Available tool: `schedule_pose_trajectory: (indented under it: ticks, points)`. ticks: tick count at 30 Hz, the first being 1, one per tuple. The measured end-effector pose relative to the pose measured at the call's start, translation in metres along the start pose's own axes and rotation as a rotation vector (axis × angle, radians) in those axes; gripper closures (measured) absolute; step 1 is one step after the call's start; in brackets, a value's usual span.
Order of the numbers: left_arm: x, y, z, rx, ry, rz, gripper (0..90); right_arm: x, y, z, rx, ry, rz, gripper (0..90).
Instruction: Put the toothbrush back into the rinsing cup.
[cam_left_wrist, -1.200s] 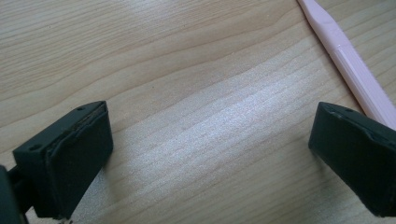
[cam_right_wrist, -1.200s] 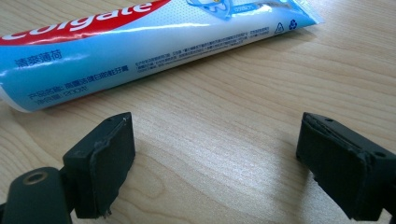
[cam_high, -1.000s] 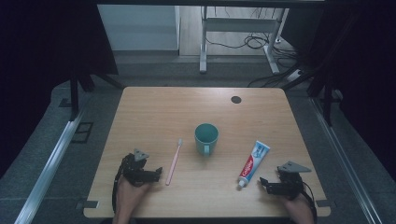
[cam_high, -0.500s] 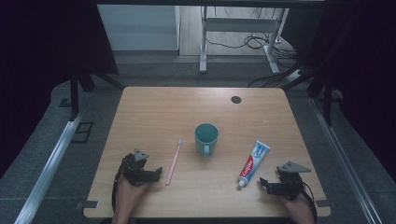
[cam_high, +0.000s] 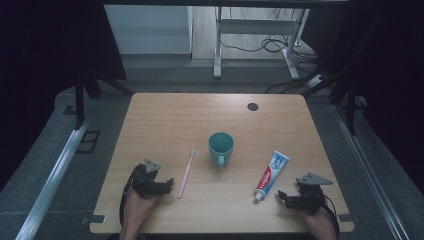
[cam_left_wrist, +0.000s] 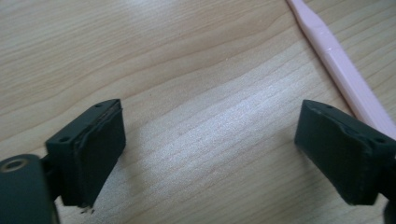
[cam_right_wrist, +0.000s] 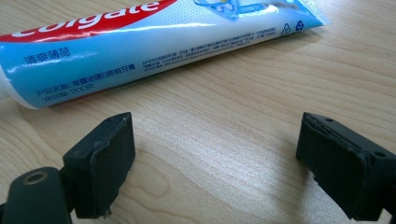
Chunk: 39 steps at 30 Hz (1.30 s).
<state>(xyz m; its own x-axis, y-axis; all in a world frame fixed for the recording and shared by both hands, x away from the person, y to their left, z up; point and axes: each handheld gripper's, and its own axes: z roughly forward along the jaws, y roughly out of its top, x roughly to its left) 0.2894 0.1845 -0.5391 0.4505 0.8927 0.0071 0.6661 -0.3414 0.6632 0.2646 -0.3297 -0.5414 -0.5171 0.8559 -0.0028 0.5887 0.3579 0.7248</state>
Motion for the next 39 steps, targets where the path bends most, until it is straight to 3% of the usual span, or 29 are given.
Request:
schedule_pose_trajectory:
  ticks: [9, 17, 21, 39]
  points:
    - [0.001, 0.002, -0.007, -0.028, -0.009, -0.001, 16.7, 0.000, 0.000, 0.000, 0.000, 0.001, 0.000, 11.2]
    - [0.001, 0.003, -0.012, -0.051, -0.039, -0.015, 29.9, 0.000, 0.000, 0.000, 0.000, 0.001, -0.001, 11.2]
    - [0.000, 0.004, -0.016, -0.069, -0.064, -0.013, 44.4, 0.000, 0.000, 0.000, 0.000, 0.001, 0.000, 11.2]
    - [-0.011, 0.011, -0.025, -0.073, -0.134, 0.033, 84.7, 0.000, 0.000, 0.000, 0.000, 0.004, 0.000, 11.2]
